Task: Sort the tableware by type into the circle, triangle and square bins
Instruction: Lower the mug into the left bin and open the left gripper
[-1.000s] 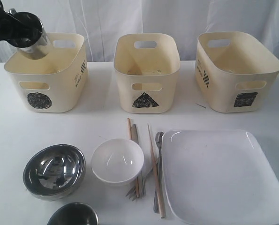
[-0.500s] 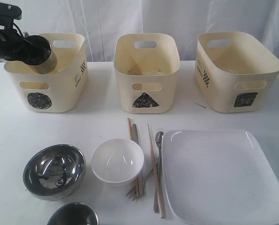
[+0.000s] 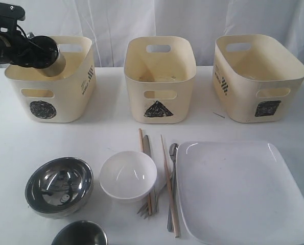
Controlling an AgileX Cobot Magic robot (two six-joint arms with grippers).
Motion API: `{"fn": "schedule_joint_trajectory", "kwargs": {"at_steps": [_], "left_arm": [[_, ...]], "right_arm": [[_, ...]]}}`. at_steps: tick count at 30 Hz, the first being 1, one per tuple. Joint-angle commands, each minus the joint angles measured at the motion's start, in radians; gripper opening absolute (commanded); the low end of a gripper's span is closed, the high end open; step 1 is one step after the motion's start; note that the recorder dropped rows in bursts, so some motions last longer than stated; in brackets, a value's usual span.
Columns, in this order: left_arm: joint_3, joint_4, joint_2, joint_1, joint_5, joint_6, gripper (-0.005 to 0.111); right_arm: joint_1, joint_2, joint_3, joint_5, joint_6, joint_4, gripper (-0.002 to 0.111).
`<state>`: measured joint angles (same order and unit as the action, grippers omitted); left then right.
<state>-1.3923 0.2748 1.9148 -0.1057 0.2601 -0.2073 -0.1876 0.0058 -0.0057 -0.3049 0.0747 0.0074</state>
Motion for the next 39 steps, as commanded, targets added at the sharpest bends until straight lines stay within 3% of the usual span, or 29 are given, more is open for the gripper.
{"fn": "schedule_joint_trajectory", "kwargs": {"at_steps": [1, 4, 8, 16, 22, 24, 29, 33, 39], "left_arm": [[-0.007, -0.009, -0.004, 0.004, 0.006, -0.052, 0.021], [-0.007, -0.009, -0.004, 0.004, -0.009, -0.057, 0.04], [-0.007, -0.009, -0.004, 0.004, -0.014, -0.057, 0.052], [-0.007, -0.009, -0.067, 0.002, -0.121, -0.059, 0.052], [0.04, -0.016, -0.303, -0.007, -0.377, -0.119, 0.052], [0.095, -0.028, -0.401, -0.028, -0.428, -0.117, 0.052], [0.211, -0.161, -0.557, -0.119, -0.768, 0.013, 0.052], [0.29, -0.314, -0.62, -0.176, -0.827, 0.169, 0.052], [0.399, -0.404, -0.659, -0.239, -0.892, 0.183, 0.052]], "right_arm": [[0.006, -0.006, 0.006, 0.014, -0.01, 0.001, 0.0], [0.006, -0.006, 0.006, 0.014, -0.01, 0.001, 0.0], [0.006, -0.006, 0.006, 0.014, -0.01, 0.001, 0.0], [0.006, -0.006, 0.006, 0.014, -0.01, 0.001, 0.0], [0.006, -0.006, 0.006, 0.014, -0.01, 0.001, 0.0], [0.006, -0.006, 0.006, 0.014, -0.01, 0.001, 0.0], [0.006, -0.006, 0.006, 0.014, -0.01, 0.001, 0.0], [0.006, -0.006, 0.006, 0.014, -0.01, 0.001, 0.0], [0.006, -0.006, 0.006, 0.014, -0.01, 0.001, 0.0]]}}
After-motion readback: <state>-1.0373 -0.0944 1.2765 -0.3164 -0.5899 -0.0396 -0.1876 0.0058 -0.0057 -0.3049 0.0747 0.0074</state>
